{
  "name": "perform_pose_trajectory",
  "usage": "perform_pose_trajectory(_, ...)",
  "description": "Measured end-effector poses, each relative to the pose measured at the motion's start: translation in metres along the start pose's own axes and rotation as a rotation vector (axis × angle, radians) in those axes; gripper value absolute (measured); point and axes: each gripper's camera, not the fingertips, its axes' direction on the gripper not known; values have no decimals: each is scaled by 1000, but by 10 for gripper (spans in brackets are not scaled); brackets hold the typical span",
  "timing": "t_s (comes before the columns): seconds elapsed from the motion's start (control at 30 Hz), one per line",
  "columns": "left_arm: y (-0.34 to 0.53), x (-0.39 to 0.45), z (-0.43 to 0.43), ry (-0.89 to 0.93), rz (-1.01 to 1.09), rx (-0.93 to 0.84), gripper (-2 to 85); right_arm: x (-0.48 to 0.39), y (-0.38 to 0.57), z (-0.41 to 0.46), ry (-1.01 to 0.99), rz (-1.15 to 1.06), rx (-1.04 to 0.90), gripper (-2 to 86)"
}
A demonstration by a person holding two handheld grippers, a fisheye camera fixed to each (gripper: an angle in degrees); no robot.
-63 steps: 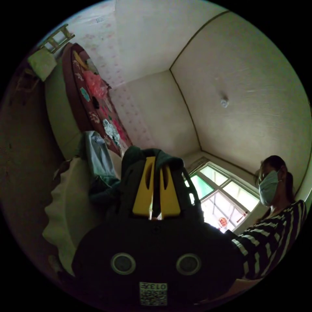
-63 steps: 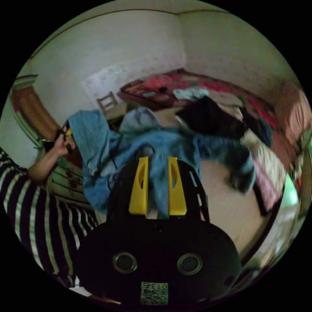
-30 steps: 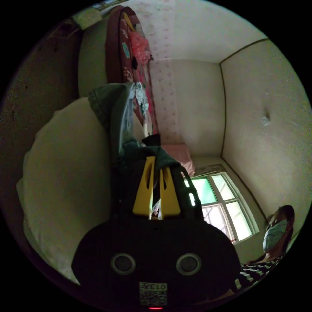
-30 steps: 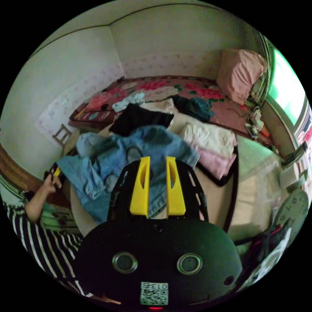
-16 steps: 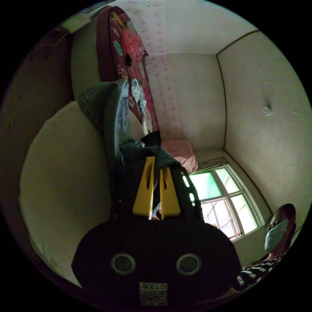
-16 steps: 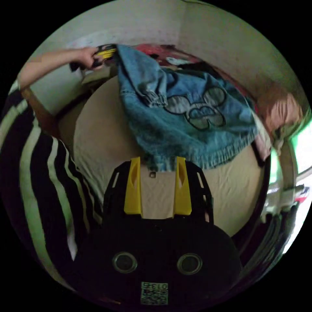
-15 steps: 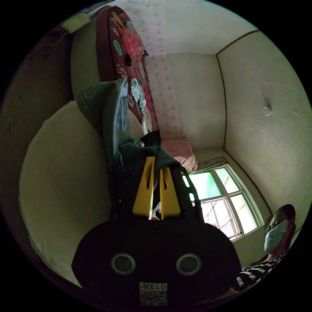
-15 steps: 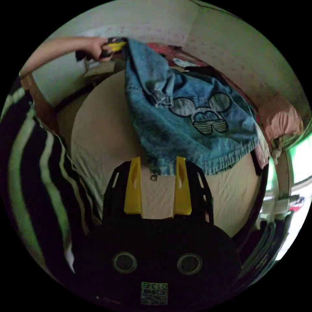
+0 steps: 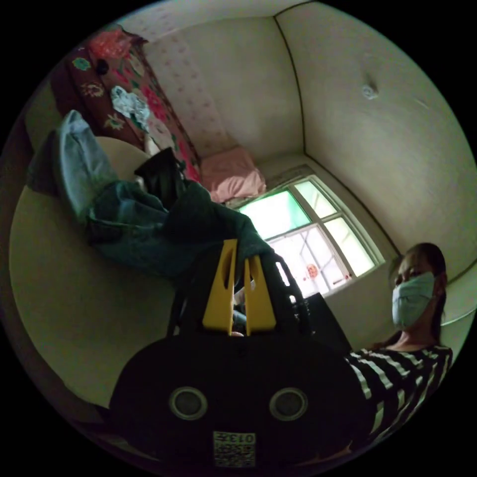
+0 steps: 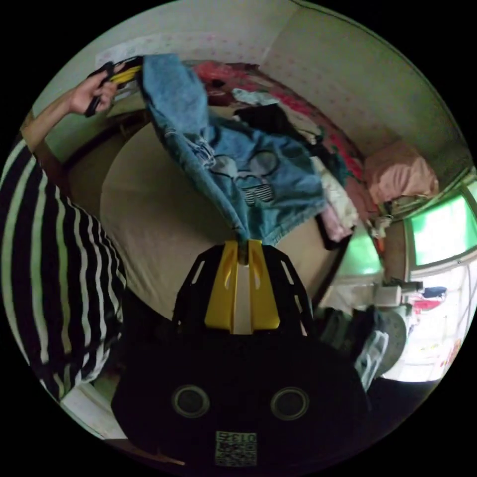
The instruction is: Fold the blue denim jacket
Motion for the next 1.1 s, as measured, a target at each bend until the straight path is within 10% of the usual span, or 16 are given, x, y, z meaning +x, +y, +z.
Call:
perform_pose_trajectory(0.23,85,24,36,-33,144,-352,1,-12,46,-31,112,-21,-177,32)
perform_pose_trajectory(0.53,156,-70,8,-183,-176,-677,36,-84,82,109,14,-155,-488,47)
perform_pose_trajectory(0.77,97,-32,-17,-406,-4,-323,149,-14,66,70,73,116,-237,49)
perform_pose_trajectory(1.1,105,-17,195,-645,295,-880,93,-23,-43,129,-180,-123,-84,20)
